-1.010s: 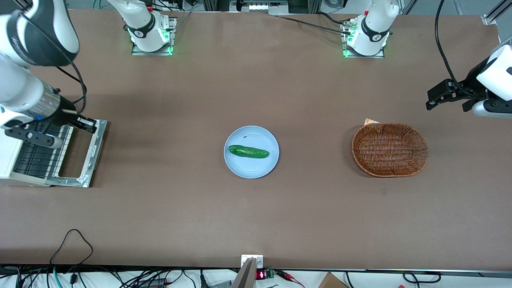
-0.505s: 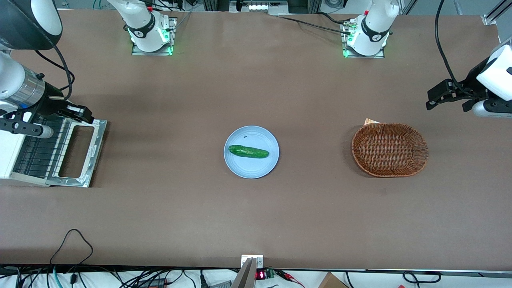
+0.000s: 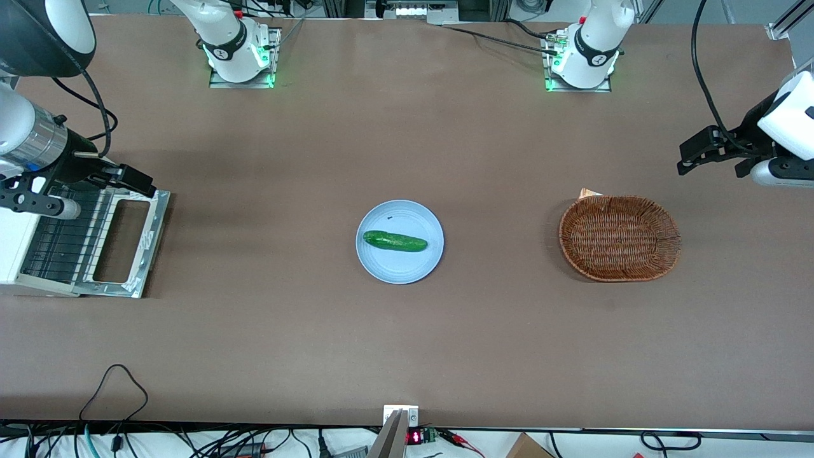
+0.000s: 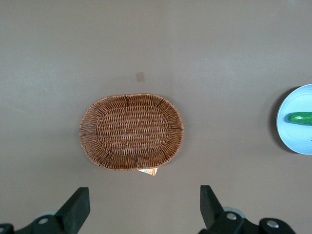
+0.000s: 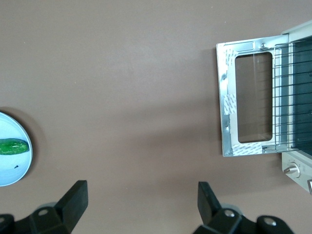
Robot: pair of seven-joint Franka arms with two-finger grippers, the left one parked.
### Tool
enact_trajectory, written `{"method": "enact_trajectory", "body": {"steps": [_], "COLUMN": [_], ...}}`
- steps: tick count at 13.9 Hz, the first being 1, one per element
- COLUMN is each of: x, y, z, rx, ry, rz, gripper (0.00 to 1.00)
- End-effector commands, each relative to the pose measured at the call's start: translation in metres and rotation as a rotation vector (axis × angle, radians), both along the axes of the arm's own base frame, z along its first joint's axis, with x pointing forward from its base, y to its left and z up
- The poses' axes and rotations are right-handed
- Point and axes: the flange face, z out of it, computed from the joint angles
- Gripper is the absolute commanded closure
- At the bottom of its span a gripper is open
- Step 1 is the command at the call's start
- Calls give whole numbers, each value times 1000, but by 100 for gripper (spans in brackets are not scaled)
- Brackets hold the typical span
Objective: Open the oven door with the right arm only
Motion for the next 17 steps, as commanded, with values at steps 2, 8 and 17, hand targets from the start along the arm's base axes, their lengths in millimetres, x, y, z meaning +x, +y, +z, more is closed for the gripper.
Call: {"method": "enact_trajectory", "body": {"steps": [2,8,17], "x": [2,1,1], "y": [-1,-6,-12], "z": [5,6,5], "rx": [6,-28,-5], "ry": [-4,0,1], "rz": [-1,126,201], "gripper": [0,0,0]}}
